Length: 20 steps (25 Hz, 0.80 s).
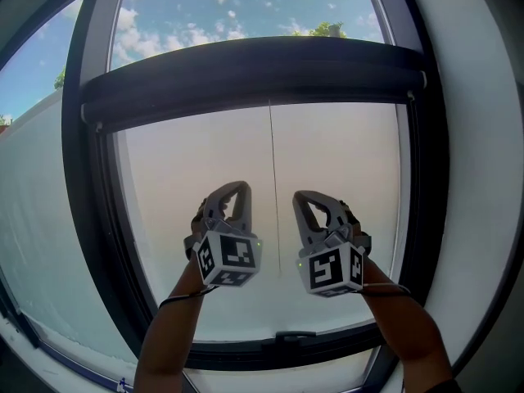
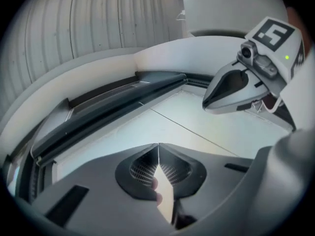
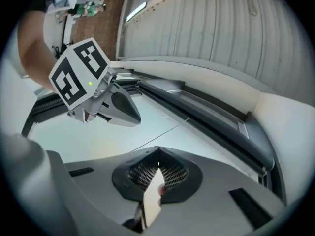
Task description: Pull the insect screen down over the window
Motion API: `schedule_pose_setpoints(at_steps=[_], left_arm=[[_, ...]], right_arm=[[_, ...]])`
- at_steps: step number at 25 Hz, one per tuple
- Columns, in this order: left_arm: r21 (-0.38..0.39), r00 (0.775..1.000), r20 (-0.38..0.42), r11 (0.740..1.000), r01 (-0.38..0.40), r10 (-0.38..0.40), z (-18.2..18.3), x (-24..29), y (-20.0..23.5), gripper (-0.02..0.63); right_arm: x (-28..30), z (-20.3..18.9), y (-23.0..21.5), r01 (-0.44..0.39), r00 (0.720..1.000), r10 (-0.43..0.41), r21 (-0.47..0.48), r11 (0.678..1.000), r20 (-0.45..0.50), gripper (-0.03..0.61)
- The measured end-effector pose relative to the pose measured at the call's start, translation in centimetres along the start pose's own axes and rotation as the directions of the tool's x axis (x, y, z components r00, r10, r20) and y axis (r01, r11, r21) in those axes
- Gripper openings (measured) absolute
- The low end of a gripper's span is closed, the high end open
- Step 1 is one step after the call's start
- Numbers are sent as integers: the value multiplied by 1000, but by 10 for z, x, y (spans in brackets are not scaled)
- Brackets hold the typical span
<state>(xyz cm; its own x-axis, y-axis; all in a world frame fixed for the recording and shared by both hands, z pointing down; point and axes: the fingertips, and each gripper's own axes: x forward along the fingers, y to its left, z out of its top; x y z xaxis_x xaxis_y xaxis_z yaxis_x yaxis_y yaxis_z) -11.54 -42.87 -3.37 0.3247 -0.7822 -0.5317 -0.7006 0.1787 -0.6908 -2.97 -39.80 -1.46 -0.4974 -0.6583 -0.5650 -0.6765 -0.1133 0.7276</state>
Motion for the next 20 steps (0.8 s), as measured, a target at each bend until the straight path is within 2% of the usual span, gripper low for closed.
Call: schedule_pose_setpoints(at_steps=[4,8,11,14,17,20], left_arm=[[115,1000,-17,993,-23,25,16,21,38,3],[224,998,-59,975,-14,28,26,37,62,94],[333,996,-84,943,-6,35,36,46,69,129],[426,994,-93,905,-15,60,53,54,76,163],[490,991,-118,872,-3,70,62,62,81,169],[535,988,-139,844,19,66,70,71,84,181]], right_arm=[[26,22,-28,-3,1000,2,-147,989,-5,3],[48,28,-40,-23,999,14,-294,956,-33,3],[63,32,-48,-30,999,12,-387,922,-50,5],[78,41,-59,-29,998,-2,-472,881,-65,55],[92,47,-74,-30,995,-25,-538,842,-93,89],[103,46,-91,-36,991,-41,-556,830,-126,111]])
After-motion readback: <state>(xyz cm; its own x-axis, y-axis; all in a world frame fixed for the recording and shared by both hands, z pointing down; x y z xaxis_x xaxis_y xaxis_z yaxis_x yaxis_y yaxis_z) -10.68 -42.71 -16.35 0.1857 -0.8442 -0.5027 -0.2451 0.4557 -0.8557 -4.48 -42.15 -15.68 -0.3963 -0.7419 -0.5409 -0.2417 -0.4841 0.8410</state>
